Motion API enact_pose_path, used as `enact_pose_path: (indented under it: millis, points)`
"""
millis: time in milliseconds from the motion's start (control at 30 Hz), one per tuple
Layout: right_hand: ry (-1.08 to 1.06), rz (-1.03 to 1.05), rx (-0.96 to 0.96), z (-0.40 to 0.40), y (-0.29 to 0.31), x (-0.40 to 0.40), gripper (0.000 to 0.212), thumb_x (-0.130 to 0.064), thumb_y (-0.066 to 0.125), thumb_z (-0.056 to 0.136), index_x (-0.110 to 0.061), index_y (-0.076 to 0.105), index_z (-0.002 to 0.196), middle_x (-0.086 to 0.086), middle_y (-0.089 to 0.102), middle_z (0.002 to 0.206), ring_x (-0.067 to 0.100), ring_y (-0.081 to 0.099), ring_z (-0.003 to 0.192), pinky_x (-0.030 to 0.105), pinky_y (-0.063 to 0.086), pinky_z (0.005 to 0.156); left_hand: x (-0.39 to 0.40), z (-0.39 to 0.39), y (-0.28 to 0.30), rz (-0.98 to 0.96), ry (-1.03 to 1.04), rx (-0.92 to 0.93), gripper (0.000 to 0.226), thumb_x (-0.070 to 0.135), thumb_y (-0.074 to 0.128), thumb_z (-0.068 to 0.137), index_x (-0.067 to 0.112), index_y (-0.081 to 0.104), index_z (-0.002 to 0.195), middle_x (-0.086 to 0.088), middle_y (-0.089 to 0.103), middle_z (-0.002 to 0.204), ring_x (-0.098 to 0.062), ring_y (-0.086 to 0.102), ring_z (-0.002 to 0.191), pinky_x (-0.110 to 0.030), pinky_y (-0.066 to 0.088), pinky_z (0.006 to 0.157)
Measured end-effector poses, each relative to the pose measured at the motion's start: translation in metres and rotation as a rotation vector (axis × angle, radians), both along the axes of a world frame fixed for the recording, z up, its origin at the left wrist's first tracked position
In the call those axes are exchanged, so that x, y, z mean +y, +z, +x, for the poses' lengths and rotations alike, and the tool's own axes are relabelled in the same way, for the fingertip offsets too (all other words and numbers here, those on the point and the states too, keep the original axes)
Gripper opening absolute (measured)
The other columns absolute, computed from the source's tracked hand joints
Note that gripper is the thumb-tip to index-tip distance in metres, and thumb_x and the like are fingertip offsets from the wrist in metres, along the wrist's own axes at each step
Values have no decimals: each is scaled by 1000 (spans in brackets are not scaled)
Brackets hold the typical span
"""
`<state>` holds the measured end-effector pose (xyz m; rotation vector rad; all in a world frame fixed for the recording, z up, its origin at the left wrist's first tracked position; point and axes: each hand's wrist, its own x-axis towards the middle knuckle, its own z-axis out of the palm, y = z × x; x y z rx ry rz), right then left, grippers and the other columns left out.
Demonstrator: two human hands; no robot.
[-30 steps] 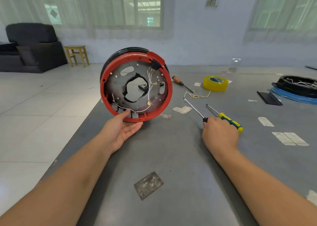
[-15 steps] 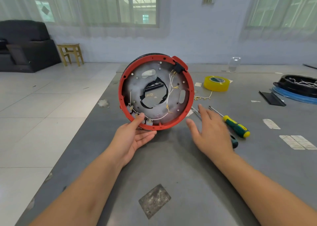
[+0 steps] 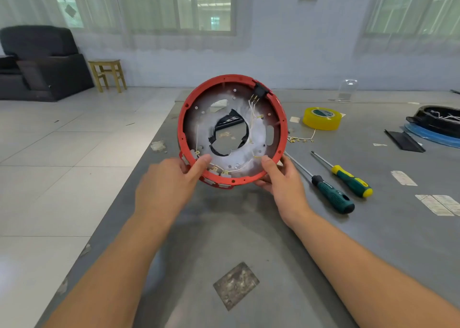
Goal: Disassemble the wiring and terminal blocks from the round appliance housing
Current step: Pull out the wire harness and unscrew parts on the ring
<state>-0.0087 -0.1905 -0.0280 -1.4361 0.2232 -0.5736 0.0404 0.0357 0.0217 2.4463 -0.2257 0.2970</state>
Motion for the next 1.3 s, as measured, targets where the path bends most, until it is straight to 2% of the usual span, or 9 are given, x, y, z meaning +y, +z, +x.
enact_pose_path:
  millis: [67, 133, 200, 333, 567, 833, 1000, 1200, 1300]
  points:
    - [5, -2, 8, -1, -1, -1, 45, -57, 70, 78, -35, 65, 117, -6, 77, 105, 19, 76, 93, 37, 62, 81, -1, -3, 3, 136, 36, -427, 68, 86, 37, 88, 24, 55, 66, 8, 56, 54, -18, 52, 50, -28, 37, 50]
    - [2, -20, 16, -4, 1, -1, 39, -57, 68, 80, -39, 67, 115, -8, 77, 105, 18, 76, 94, 32, 62, 76, -4, -2, -6, 188, -221, -808, 47, 62, 55, 97, 19, 61, 78, 3, 59, 70, -26, 56, 65, -37, 44, 58]
    - [-16, -32, 27, -5, 2, 0, 42, -58, 68, 81, -37, 67, 117, -8, 77, 104, 17, 76, 94, 35, 63, 77, -4, 6, -17, 301, -484, -978, 34, 47, 67, 97, 13, 70, 97, -4, 66, 93, -31, 63, 87, -44, 49, 76]
    - [-46, -87, 42, -5, 3, -1, 39, -60, 67, 81, -36, 68, 113, -5, 78, 102, 19, 75, 93, 47, 62, 84, -8, 21, -36, 370, -586, -956, 34, 47, 65, 99, 17, 72, 113, 1, 69, 110, -25, 66, 102, -42, 42, 92]
    - [-131, -353, 146, -4, 5, -9, 42, -77, 47, 86, -49, 65, 112, -19, 75, 97, 7, 71, 94, 42, 57, 91, -18, 22, -49, 173, -648, -968, 36, 46, 63, 103, 13, 78, 105, 0, 72, 100, -25, 67, 85, -42, 48, 79]
    - [-191, -582, 175, -11, 7, -17, 37, -74, 33, 90, -50, 58, 80, -7, 64, 71, 10, 61, 68, 35, 50, 67, -24, 8, -46, 193, -641, -1066, 33, 47, 67, 101, 16, 81, 104, 3, 73, 94, -23, 64, 77, -33, 39, 73]
    - [-202, -606, 215, -13, 6, -24, 48, -77, 28, 88, -43, 60, 78, 3, 65, 69, 17, 64, 66, 38, 48, 65, -10, 11, -41, 220, -645, -1010, 35, 57, 66, 99, 29, 80, 115, 5, 73, 119, -24, 65, 110, -42, 41, 95]
    - [-200, -602, 262, -16, 7, -24, 55, -79, 27, 86, -37, 63, 79, -2, 65, 65, 11, 62, 63, 34, 43, 62, -13, 1, -47, 125, -644, -904, 35, 51, 61, 103, 24, 82, 112, 8, 75, 103, -23, 65, 100, -35, 42, 92]
    - [-209, -634, 323, -20, 9, -26, 70, -78, 28, 87, -18, 60, 69, 3, 65, 62, 16, 63, 63, 37, 49, 68, -14, -4, -47, 117, -640, -909, 37, 52, 59, 104, 24, 82, 111, 10, 75, 97, -25, 65, 93, -37, 45, 84]
